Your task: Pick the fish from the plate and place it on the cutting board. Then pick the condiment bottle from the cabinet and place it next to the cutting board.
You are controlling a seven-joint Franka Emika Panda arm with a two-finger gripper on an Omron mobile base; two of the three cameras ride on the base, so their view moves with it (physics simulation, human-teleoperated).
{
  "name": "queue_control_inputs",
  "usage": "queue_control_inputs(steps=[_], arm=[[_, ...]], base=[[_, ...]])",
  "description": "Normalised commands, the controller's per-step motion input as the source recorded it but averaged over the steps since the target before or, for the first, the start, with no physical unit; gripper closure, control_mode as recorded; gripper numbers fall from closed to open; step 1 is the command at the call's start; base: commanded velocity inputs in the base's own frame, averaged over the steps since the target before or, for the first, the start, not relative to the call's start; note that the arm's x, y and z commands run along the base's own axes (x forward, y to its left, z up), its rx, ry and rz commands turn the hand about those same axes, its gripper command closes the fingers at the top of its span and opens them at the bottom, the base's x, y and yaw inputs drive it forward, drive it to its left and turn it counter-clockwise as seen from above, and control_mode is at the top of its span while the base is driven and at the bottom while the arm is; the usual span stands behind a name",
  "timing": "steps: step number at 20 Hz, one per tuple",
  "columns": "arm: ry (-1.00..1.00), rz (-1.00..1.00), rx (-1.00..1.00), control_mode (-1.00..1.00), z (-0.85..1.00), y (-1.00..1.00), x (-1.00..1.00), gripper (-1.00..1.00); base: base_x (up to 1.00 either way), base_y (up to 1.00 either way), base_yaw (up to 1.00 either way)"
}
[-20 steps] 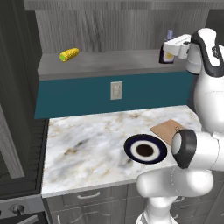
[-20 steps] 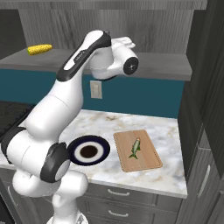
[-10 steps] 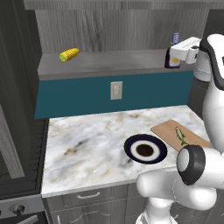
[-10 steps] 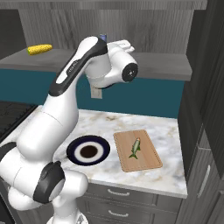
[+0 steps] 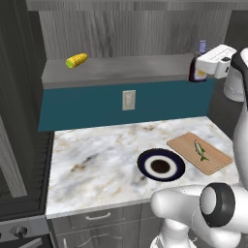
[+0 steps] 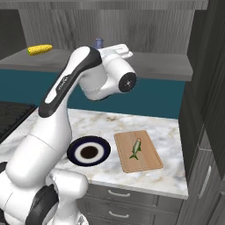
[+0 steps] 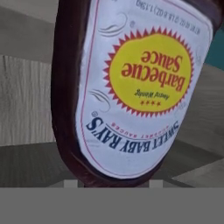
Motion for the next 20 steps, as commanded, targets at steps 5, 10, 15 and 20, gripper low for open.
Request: queue_control_inputs(steps=[5,10,15,20], arm=[[0.0,0.0,-0.02,-1.0,0.0,0.0,-0.54,1.0],[0.0,0.0,-0.02,-1.0,0.0,0.0,-0.52,1.0],[-0.03,0.0,-0.01,-1.0,-0.12,0.0,-0.45,1.0],[-0.04,0.0,0.0,-1.0,-0.25,0.0,-0.38,1.0]], base=[[0.0,0.0,0.0],[0.0,0.0,0.0],[0.0,0.0,0.0],[0.0,0.0,0.0]])
